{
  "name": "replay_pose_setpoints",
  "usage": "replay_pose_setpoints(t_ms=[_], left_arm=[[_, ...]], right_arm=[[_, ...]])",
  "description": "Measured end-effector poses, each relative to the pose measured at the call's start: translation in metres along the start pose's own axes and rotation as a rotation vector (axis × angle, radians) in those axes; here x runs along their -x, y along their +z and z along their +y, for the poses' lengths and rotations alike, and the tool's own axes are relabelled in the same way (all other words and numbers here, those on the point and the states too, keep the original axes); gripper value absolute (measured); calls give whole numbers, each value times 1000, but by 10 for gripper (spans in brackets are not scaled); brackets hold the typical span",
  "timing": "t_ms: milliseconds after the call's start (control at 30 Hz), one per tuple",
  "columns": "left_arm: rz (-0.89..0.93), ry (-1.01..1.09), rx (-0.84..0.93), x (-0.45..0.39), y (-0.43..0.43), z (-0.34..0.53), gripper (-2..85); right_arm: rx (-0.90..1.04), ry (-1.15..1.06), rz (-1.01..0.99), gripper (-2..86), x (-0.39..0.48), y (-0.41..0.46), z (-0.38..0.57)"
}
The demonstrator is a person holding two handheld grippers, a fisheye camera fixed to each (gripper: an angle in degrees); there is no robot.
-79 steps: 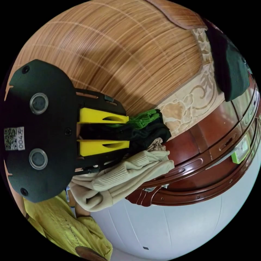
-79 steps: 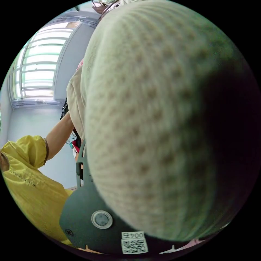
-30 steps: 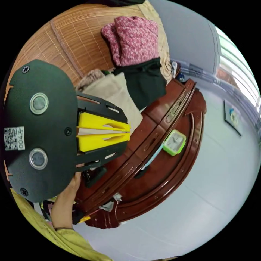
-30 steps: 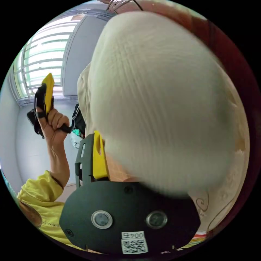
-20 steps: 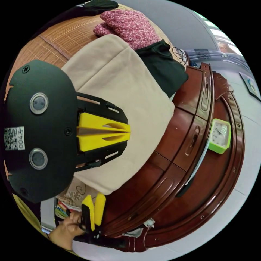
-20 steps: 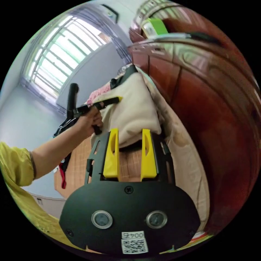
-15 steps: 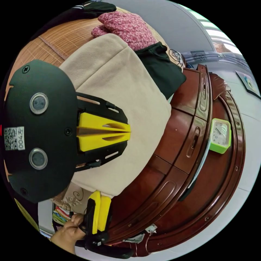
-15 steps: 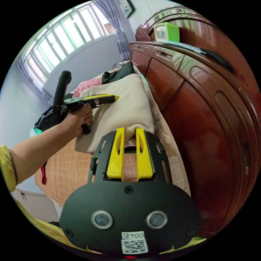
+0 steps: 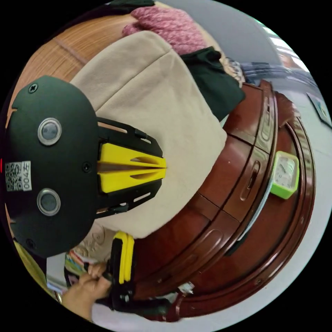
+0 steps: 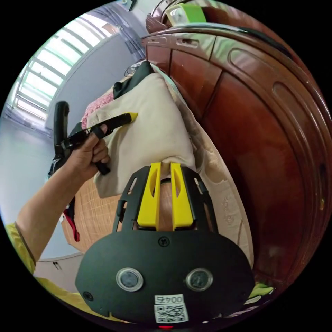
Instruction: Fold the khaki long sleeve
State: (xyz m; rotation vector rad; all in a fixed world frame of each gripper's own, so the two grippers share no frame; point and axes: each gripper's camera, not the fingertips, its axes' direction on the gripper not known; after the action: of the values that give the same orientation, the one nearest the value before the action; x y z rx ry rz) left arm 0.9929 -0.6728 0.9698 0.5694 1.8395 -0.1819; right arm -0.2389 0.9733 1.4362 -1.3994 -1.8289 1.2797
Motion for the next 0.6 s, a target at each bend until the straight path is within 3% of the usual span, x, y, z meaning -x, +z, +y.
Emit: replay_pose_setpoints(t_ms=[33, 167, 267, 433, 600], left_arm=[[75, -101, 9, 15, -7, 6, 1], [169, -158, -90, 21, -58, 48, 1], [322, -247, -165, 22, -112, 123, 1], [419, -585, -81, 31, -187, 337, 1], [371, -875, -91, 33, -261, 524, 1]], right_arm=[[-22, 3, -30, 59, 3, -11, 6], [-96, -3, -80, 48, 20, -54, 59], [-83, 18, -163, 14, 33, -72, 112], [25, 34, -234, -4, 65, -84, 184], [122, -34, -246, -7, 99, -84, 230]])
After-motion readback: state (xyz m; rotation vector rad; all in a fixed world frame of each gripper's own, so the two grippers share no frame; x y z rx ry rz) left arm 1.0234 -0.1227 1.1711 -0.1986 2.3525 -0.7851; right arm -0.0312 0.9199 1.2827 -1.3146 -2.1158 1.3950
